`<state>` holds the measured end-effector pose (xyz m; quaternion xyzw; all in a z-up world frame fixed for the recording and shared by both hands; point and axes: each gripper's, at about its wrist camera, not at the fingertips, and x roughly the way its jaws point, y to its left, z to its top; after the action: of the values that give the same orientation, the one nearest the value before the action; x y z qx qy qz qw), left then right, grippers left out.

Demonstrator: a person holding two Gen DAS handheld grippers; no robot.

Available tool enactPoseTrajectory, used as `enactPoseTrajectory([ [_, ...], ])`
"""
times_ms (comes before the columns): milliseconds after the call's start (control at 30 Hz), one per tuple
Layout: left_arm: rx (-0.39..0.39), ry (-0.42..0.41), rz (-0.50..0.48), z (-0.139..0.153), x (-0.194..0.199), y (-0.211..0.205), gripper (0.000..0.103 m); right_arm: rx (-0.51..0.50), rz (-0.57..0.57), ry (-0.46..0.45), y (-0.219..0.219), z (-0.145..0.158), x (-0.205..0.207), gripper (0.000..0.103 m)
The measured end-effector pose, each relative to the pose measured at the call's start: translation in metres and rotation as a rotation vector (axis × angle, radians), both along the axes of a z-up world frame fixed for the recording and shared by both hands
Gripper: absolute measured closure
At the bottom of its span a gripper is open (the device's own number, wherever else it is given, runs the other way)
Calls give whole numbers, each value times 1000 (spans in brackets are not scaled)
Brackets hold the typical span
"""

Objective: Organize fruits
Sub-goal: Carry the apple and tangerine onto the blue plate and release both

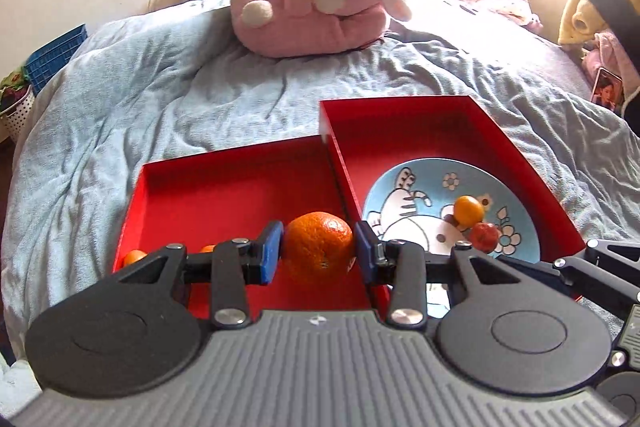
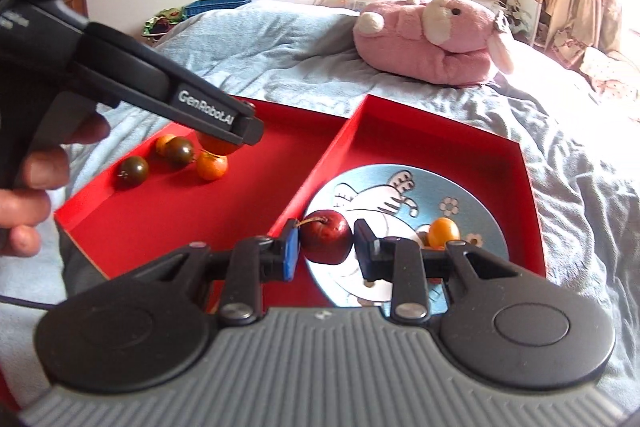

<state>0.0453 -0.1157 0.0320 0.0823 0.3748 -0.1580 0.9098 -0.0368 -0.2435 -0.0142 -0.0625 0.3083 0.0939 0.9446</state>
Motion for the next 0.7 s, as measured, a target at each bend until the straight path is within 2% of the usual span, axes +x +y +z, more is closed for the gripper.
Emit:
enactPoseTrajectory([
  [133, 7, 32, -71, -13, 6, -32, 58, 2, -69, 32, -23, -13, 8, 70],
  [300, 21, 72, -130, -36, 17, -61, 58, 19, -96, 81, -35, -27, 18, 70],
  [500, 34, 127, -137, -64, 35, -80, 58, 26, -92, 130, -37, -41, 29, 70],
  [700, 40, 152, -129, -77, 48, -86, 57, 33, -99, 161, -38, -51, 35, 70],
])
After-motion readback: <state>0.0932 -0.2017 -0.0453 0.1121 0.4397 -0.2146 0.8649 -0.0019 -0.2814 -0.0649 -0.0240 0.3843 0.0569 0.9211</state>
